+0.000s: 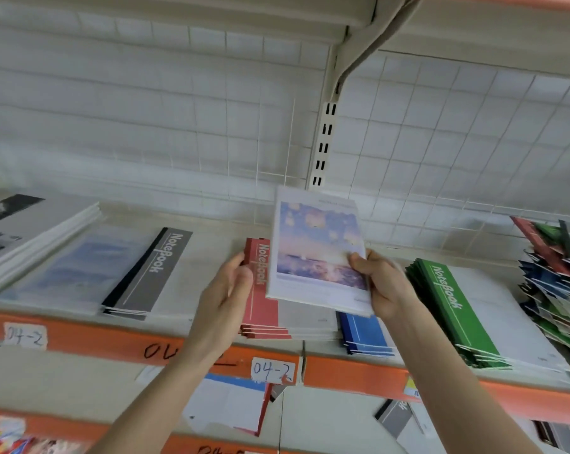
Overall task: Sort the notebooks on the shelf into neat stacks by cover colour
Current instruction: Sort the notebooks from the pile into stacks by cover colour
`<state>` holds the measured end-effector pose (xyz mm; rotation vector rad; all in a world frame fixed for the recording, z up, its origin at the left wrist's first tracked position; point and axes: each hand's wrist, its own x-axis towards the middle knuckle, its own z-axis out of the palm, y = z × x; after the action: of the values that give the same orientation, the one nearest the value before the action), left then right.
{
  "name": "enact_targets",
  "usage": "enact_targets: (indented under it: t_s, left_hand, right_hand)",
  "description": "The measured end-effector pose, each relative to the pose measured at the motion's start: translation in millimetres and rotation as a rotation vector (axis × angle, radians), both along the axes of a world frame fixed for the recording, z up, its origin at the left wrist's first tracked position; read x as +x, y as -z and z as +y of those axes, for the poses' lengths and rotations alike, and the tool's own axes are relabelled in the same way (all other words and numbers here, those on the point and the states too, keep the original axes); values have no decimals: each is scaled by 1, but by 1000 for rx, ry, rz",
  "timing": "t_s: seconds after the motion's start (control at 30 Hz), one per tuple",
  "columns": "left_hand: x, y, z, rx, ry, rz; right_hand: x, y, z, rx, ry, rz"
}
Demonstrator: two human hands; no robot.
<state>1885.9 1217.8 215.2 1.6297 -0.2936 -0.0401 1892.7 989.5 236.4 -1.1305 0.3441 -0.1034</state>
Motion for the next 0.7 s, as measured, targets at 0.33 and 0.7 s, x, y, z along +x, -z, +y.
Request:
enact_targets:
  t_s: [0.33,0.7]
  left_hand:
    - [23,2,108,-381,-339,263]
    - [67,-7,260,-410,-639,292]
  right_hand:
    - [37,-8,151,-262,-298,-75]
    - [70,21,213,-1114,-396,-77]
